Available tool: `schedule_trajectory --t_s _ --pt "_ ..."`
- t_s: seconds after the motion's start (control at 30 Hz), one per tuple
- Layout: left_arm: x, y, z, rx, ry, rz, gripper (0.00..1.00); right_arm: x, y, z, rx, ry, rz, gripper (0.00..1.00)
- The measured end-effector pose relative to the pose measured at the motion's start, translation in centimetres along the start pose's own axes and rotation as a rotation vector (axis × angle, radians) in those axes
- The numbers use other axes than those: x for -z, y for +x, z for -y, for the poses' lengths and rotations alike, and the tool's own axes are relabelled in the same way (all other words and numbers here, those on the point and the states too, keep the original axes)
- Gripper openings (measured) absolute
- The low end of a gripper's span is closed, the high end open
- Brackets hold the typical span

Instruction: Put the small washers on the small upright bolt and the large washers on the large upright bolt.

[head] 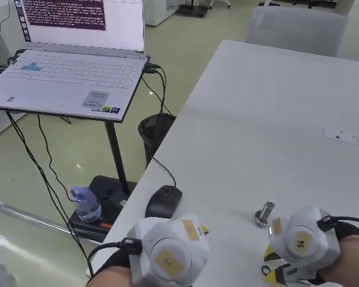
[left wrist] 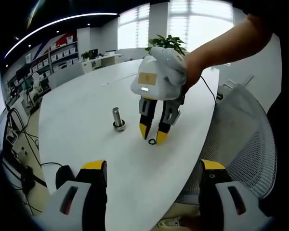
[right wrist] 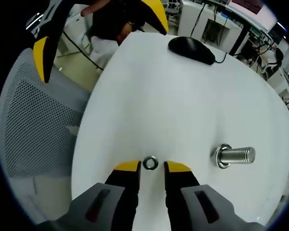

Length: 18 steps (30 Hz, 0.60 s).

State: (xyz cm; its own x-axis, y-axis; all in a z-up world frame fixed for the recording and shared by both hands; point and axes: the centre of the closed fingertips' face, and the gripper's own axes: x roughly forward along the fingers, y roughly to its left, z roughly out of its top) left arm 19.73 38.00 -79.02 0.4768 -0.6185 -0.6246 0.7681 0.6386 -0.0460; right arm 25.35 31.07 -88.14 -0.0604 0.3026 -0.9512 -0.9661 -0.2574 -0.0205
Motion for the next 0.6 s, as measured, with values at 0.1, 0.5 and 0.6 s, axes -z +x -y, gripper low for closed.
schedule_trajectory --t_s 0.1,0.5,0.6 --pt "-0.04 -0.02 -0.15 0.001 -0.002 0.002 0.77 -0.05 0.03 -0.04 0.003 -0.005 -0.001 0.19" --pt "0.09 0.03 -0.2 0.005 -0.003 -0.003 0.75 -0.22 0.14 -0.11 0.017 0.006 -0.053 0.14" --pt "-0.16 0.11 -0.2 0.003 -0.006 0.005 0.75 -0.17 0.08 -0.11 0.022 0.003 -0.063 0.14"
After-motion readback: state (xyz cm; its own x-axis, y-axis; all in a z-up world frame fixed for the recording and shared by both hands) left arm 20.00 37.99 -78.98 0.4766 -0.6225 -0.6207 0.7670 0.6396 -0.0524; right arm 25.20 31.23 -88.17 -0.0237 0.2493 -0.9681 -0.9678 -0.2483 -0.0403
